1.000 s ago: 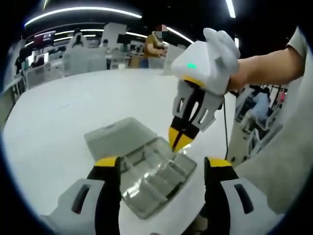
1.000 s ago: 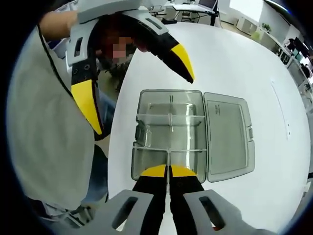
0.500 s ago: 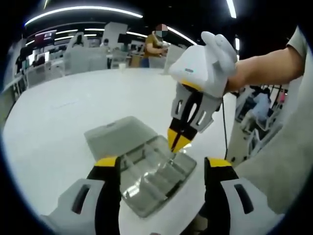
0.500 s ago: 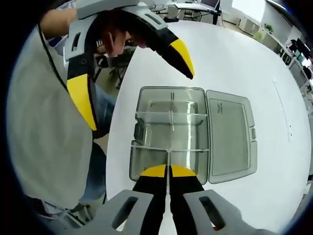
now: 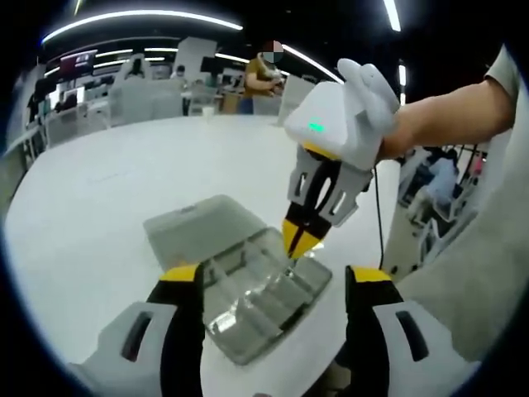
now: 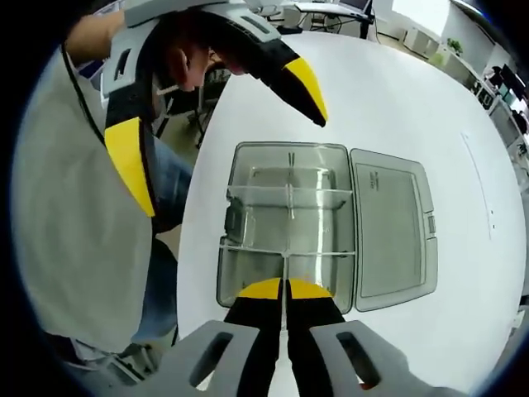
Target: Insert the divider into the dual guide fixture by aligning both edges with the guide slots and pushing it downward to the bottom, including one-sided entry, uneven engagement, binding, and posture correction.
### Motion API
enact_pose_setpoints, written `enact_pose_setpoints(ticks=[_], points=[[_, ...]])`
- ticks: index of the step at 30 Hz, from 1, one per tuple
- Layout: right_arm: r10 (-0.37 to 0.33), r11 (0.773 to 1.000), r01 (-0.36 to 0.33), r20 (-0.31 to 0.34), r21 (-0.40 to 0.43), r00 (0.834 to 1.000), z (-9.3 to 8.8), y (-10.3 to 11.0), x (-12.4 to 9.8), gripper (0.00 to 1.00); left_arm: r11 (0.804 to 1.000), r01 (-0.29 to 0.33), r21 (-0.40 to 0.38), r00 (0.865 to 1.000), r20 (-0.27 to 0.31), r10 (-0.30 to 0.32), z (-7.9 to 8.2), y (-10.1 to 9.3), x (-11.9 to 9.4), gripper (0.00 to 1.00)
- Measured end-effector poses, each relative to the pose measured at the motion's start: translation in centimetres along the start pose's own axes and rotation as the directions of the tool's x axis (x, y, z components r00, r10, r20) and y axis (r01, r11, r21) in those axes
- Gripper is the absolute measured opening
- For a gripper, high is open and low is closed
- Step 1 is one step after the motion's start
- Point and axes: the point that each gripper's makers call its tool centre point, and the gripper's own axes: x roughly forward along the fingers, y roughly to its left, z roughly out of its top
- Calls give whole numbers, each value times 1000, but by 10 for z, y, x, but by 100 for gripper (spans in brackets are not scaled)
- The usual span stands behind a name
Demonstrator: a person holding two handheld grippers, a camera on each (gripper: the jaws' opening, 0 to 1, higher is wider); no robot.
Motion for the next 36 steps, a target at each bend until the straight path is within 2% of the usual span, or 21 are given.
enact_pose_setpoints(ticks=[36], points=[[-24,999,25,-29,33,999,-4,0,12,0,1000,-14,-14,1000,-5,13,-9,-2,-8,67]])
